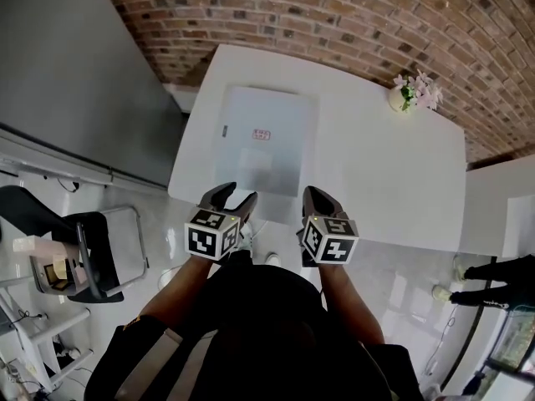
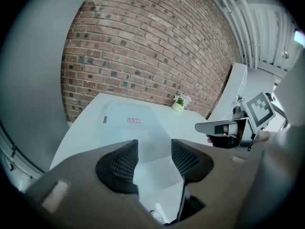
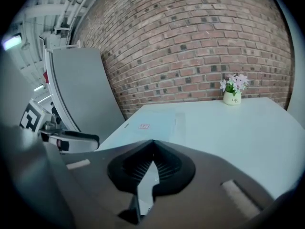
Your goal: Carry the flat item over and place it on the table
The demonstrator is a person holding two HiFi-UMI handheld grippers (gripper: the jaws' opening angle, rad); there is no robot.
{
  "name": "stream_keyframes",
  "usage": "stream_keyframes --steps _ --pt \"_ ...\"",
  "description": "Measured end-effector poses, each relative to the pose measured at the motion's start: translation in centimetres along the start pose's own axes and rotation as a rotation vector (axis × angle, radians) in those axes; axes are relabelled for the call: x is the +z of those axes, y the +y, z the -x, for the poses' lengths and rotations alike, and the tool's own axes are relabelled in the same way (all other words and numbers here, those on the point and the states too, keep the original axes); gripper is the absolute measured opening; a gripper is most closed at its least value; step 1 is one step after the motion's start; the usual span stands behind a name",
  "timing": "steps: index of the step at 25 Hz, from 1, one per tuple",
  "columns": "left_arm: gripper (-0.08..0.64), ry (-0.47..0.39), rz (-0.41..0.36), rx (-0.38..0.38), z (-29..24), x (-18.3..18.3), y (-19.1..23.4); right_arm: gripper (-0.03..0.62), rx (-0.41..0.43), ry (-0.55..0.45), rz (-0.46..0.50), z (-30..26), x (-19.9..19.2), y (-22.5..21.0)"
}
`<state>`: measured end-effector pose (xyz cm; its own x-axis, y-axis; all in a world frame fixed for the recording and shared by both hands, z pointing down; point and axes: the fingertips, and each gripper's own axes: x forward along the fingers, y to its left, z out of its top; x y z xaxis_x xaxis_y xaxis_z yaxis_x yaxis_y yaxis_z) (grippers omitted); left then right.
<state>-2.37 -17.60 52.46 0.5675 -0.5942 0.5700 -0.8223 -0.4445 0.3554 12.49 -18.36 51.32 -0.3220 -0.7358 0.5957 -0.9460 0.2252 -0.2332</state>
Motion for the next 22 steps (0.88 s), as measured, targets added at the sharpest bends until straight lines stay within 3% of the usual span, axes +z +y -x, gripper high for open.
stream_keyframes --steps 3,8,22 --pt "0.119 -0.015 -0.04 0.045 1.2 0.1 -1.7 0.0 0.01 -0.027 0.013 2.3 0.4 0.7" --pt "0.003 -0.045 -0.077 0.097 3.2 0.2 -4.3 0.0 0.038 -0.068 0.033 5.6 0.5 2.0" --pt "0.003 -0.127 -0.096 0.141 8.9 -1.2 -11.1 0.0 0.105 -0.132 0.074 12.3 -1.4 4.1"
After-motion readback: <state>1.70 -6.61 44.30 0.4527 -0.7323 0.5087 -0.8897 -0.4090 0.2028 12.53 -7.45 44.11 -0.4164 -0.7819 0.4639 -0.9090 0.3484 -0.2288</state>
